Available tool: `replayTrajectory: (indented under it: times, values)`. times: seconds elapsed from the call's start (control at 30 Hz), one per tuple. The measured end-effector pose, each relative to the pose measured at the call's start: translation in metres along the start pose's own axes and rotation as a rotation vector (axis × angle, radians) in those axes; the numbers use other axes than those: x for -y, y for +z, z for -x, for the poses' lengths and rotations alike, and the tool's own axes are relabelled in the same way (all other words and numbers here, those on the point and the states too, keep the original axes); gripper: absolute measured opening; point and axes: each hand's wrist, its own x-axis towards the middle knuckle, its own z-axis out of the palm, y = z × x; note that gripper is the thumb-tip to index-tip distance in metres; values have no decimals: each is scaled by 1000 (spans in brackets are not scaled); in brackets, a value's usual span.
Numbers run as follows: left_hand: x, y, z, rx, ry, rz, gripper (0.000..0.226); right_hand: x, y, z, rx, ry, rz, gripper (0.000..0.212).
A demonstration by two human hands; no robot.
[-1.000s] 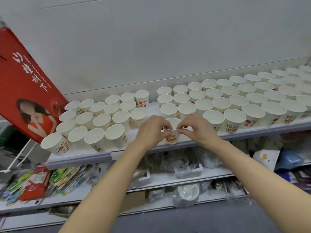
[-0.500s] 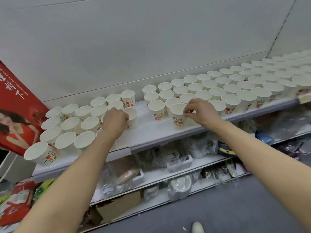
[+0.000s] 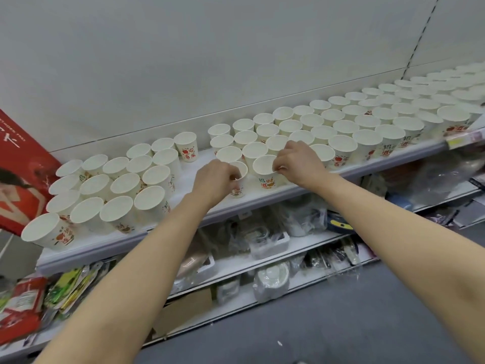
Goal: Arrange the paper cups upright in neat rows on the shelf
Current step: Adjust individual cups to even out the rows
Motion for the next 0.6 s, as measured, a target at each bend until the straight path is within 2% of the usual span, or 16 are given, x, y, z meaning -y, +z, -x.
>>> replayTrajectory:
  times: [0.13, 0.3, 0.6]
  values:
    - [7, 1, 6, 3, -8, 54, 31, -1, 3, 2, 13, -42, -17, 9]
    - [9, 6, 11, -46, -52, 23, 13, -3, 4, 1, 9, -80, -79, 8]
    - [-8, 10, 8, -117, -111, 49, 15, -7, 6, -4, 29, -119, -200, 3]
